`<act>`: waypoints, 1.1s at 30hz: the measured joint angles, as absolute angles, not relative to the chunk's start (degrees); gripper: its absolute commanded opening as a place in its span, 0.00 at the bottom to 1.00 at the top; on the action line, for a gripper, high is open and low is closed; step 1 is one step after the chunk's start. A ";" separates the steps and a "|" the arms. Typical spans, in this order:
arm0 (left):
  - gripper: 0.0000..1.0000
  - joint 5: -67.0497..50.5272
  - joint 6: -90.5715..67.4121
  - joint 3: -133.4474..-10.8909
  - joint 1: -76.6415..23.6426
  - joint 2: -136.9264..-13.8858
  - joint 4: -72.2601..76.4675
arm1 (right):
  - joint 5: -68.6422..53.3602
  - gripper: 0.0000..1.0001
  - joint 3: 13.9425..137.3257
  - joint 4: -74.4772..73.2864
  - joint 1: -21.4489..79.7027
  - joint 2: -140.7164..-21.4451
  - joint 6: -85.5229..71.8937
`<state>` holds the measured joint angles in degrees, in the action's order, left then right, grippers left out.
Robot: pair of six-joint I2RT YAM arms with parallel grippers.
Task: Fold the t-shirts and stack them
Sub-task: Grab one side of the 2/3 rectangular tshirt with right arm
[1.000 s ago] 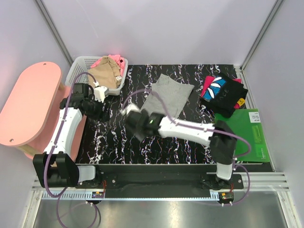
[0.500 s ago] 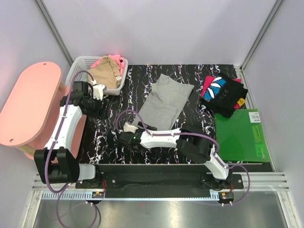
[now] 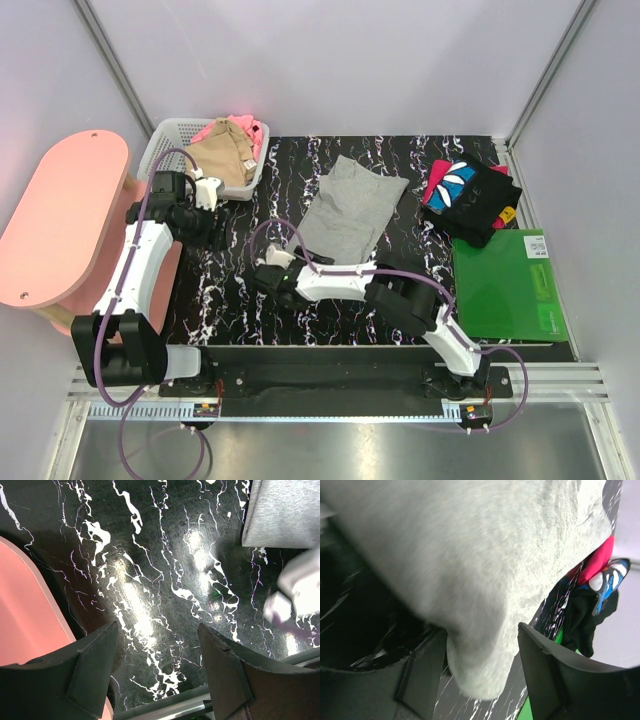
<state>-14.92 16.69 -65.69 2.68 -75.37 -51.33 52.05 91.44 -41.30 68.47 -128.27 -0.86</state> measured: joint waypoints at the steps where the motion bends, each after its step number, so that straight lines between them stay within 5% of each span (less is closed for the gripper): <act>1: 0.69 -14.90 16.69 -65.76 2.68 -75.37 -51.35 | 51.92 0.66 91.35 -40.95 67.59 -128.27 -0.95; 6: 0.69 -14.87 16.67 -66.41 2.68 -75.37 -51.31 | 50.94 0.53 91.05 -39.88 64.69 -128.22 -1.58; 10: 0.69 -14.87 16.64 -66.52 2.68 -75.35 -51.29 | 48.93 0.25 90.74 -39.46 64.60 -128.20 -2.42; 16: 0.69 -14.90 16.64 -66.52 2.68 -75.16 -51.29 | 45.74 0.04 90.67 -40.05 64.77 -127.83 -4.10; 33: 0.69 -14.87 16.71 -67.18 2.68 -73.45 -51.44 | 23.33 0.00 102.72 -53.93 75.48 -117.23 -14.63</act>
<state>-14.87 16.71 -67.18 2.68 -73.45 -51.44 23.33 102.72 -53.93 75.48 -117.23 -14.63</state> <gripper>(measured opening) 0.695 0.101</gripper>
